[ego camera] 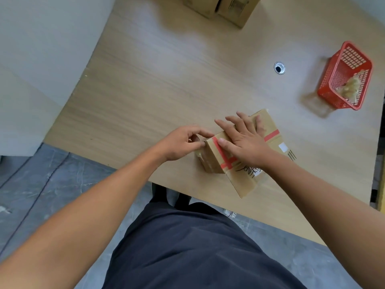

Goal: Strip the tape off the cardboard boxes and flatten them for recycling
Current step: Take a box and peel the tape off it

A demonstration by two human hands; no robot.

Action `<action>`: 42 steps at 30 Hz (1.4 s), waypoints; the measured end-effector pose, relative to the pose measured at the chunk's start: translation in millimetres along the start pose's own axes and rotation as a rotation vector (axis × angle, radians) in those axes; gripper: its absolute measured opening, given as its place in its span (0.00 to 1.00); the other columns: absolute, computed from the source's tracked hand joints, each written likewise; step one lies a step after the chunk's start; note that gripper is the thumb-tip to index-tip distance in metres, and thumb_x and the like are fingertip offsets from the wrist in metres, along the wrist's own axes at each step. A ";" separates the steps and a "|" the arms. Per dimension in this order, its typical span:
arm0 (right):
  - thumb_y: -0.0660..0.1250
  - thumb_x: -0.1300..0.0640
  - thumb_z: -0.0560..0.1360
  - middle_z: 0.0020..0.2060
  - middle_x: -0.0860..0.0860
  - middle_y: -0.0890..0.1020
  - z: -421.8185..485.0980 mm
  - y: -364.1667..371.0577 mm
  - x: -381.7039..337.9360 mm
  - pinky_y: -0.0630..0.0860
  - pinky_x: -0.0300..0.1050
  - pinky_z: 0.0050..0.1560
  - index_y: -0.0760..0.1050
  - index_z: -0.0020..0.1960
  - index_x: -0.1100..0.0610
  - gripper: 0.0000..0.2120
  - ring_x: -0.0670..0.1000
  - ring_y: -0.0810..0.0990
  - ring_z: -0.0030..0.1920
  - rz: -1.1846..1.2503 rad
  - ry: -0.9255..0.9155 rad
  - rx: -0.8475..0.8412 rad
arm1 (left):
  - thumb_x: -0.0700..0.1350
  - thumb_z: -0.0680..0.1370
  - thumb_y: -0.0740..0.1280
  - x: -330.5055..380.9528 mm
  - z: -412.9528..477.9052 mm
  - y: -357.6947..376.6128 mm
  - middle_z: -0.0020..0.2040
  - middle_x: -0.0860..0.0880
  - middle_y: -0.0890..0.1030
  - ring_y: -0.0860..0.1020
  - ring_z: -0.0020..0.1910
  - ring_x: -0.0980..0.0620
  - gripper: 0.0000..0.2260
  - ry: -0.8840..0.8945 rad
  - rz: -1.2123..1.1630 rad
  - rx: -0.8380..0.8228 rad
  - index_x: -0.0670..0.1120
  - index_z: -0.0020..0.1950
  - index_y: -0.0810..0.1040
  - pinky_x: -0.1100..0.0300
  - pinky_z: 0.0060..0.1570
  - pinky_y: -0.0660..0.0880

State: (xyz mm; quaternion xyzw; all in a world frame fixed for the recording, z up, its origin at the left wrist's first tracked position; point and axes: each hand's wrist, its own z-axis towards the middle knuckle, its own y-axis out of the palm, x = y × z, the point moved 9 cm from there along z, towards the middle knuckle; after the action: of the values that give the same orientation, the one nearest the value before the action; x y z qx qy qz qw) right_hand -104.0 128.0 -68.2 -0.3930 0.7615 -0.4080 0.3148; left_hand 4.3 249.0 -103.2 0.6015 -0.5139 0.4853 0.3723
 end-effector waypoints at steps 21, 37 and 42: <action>0.39 0.26 0.77 0.80 0.45 0.56 4.7 2.5 5.8 0.22 0.62 0.72 0.49 0.79 0.32 0.32 0.48 0.38 0.81 0.051 -0.033 0.065 | 0.39 0.79 0.71 -29.3 -45.1 -11.2 0.40 0.50 0.82 0.76 0.38 0.55 0.06 -0.178 0.139 0.475 0.49 0.46 0.79 0.57 0.42 0.75; 0.50 0.14 0.64 0.64 0.51 0.70 -20.6 -12.1 -8.4 0.30 0.71 0.74 0.71 0.63 0.44 0.43 0.58 0.53 0.79 0.048 -0.005 0.253 | 0.41 0.83 0.66 -45.1 -17.2 28.7 0.56 0.49 0.82 0.80 0.54 0.53 0.07 -0.194 -0.431 0.646 0.52 0.56 0.78 0.59 0.55 0.77; 0.56 0.19 0.66 0.59 0.50 0.72 -28.4 -17.5 -5.0 0.35 0.75 0.74 0.73 0.59 0.49 0.39 0.58 0.62 0.73 0.074 0.006 0.322 | 0.45 0.81 0.66 -48.9 -17.4 29.4 0.45 0.55 0.86 0.83 0.47 0.56 0.04 -0.219 -0.329 0.784 0.54 0.51 0.79 0.57 0.49 0.78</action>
State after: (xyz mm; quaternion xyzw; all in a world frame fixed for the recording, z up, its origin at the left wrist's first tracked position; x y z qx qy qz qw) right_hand -118.2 136.6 -38.9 -0.3078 0.7012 -0.5142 0.3862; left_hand -28.0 272.3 -147.6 0.8191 -0.2247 0.5112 0.1312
